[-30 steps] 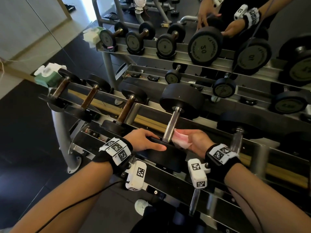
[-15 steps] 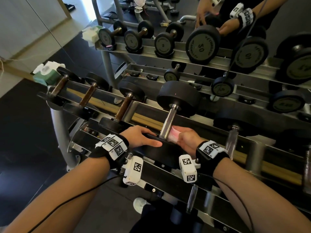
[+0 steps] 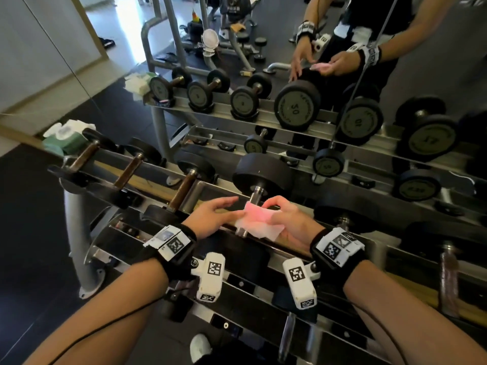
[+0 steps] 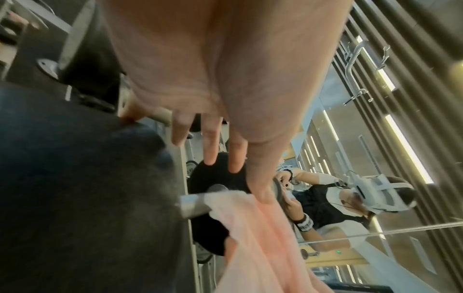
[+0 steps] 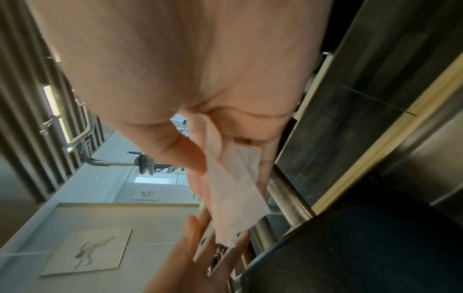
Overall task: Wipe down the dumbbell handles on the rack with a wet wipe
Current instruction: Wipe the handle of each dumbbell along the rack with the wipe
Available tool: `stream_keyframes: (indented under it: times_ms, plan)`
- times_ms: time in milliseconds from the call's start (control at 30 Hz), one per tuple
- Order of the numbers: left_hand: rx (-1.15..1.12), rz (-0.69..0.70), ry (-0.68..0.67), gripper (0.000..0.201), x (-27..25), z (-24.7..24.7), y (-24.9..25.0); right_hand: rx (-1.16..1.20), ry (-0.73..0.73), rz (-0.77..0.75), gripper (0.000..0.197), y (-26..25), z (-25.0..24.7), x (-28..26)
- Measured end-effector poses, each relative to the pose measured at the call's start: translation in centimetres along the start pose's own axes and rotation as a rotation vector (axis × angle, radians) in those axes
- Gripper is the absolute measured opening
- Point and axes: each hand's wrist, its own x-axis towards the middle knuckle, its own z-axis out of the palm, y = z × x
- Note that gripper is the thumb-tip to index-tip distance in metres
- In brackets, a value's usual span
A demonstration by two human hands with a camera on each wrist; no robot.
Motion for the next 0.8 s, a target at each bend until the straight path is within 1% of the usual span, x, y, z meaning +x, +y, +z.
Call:
stream_keyframes:
  times_ms: [33,67,167,233,300,333,400,467,567,633,667,733,800]
  plan:
    - [-0.046,0.041,-0.019,0.040,0.0,0.1,0.5,-0.076,0.030,-0.018,0.032,-0.3,0.2,0.0]
    - [-0.069,0.074,-0.035,0.033,0.0,0.0,0.9,-0.144,0.052,-0.036,0.031,-0.6,0.4,0.0]
    - [-0.099,0.123,-0.048,0.026,0.5,-0.7,1.4,-0.285,0.085,-0.057,0.030,-1.2,1.0,0.3]
    - [-0.104,0.140,-0.045,0.019,0.9,-1.5,1.5,-0.320,0.109,-0.064,0.029,-1.4,1.7,0.5]
    - [-0.102,0.141,-0.040,0.010,1.3,-2.4,1.3,-0.303,0.121,-0.081,0.026,-1.3,2.6,0.8]
    - [-0.136,0.136,-0.045,0.006,1.4,-3.0,1.2,-0.274,0.121,-0.097,0.025,-1.3,3.0,1.0]
    - [-0.294,0.086,-0.072,0.016,1.7,-4.2,0.8,-0.157,0.124,-0.124,0.020,-1.1,4.0,1.5]
    - [-0.434,0.019,-0.104,0.023,2.0,-5.1,0.5,-0.031,0.163,-0.124,0.016,-0.8,4.9,2.1]
    - [-0.583,-0.053,-0.157,0.020,2.6,-5.9,0.0,0.055,0.249,-0.107,0.016,-0.2,6.1,3.1]
    - [-0.597,-0.074,-0.208,0.012,3.1,-6.0,-0.4,0.058,0.331,-0.087,0.018,0.3,6.6,3.6]
    - [-0.581,-0.077,-0.242,0.013,3.3,-6.0,-0.5,0.051,0.377,-0.075,0.018,0.5,6.9,3.7]
    - [-0.513,-0.076,-0.311,0.025,4.1,-6.0,-0.9,0.053,0.446,-0.057,0.015,0.9,7.2,3.9]
    - [-0.497,-0.083,-0.366,0.030,4.9,-6.3,-1.2,0.076,0.502,-0.060,0.014,1.1,7.7,3.9]
